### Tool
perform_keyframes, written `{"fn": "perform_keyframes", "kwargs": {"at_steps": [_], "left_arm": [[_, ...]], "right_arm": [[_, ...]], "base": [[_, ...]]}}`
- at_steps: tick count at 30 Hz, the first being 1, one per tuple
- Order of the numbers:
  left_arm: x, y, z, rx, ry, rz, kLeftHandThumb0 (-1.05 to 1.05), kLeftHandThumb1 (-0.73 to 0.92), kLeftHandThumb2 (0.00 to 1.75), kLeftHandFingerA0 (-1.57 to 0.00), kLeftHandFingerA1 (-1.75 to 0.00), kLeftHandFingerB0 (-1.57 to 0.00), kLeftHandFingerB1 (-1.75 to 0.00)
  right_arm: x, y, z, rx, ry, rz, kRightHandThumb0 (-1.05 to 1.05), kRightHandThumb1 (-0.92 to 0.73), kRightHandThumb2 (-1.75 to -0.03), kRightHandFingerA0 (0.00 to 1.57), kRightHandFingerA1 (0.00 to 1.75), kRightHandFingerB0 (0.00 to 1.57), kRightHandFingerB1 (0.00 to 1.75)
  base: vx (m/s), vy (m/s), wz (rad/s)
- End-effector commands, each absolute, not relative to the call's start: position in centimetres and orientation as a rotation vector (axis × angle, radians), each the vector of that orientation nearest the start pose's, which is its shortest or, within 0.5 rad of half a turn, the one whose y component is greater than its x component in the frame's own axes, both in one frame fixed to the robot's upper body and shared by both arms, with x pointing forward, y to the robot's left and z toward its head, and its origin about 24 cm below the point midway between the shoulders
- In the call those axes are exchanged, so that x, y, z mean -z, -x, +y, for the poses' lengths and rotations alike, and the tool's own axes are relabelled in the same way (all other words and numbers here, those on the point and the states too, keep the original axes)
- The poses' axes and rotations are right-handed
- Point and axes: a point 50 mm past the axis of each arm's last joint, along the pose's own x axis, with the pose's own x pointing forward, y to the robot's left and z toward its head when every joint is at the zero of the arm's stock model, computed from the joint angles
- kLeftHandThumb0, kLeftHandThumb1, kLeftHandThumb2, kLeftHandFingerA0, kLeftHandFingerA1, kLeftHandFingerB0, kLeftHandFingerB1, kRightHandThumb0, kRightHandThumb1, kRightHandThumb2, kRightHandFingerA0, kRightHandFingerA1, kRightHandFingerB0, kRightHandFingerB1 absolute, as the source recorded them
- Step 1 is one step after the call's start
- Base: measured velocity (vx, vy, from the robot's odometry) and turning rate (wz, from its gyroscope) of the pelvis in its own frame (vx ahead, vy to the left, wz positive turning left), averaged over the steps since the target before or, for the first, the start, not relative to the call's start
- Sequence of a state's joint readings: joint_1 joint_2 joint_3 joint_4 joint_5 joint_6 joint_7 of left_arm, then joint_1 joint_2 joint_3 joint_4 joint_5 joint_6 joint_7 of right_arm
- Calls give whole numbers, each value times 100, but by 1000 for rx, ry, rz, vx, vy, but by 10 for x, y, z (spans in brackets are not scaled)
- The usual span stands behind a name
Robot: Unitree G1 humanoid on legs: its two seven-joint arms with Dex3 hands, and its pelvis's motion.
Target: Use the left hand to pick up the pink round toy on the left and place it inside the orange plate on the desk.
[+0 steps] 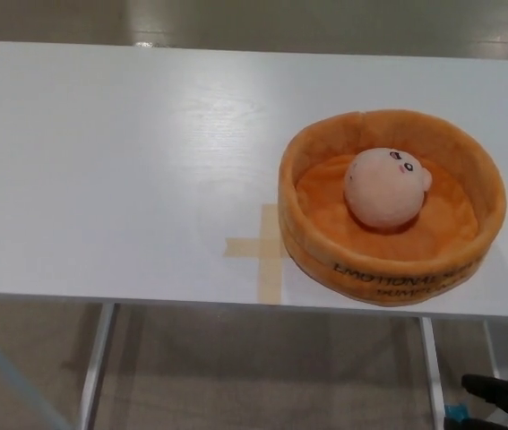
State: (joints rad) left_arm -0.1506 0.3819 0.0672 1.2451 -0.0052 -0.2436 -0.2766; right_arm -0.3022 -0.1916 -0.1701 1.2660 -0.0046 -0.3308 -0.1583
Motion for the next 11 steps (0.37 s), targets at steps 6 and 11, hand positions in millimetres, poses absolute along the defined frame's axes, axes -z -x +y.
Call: {"fn": "perform_keyframes", "kwargs": {"at_steps": [6, 11], "left_arm": [[111, -169, 284, 16, -195, 795, -59, 34, 69, 0, 0, 0, -6], [109, -173, 283, 20, -188, 780, -58, 39, 72, 0, 0, 0, -4]], "right_arm": [[99, -221, -239, 341, 168, 604, -8, -24, -94, 44, 75, 48, 72], [99, -221, -240, 343, 165, 608, -6, -24, -93, 43, 74, 46, 71]], "base": [[0, 0, 0], [0, 0, 0]]}}
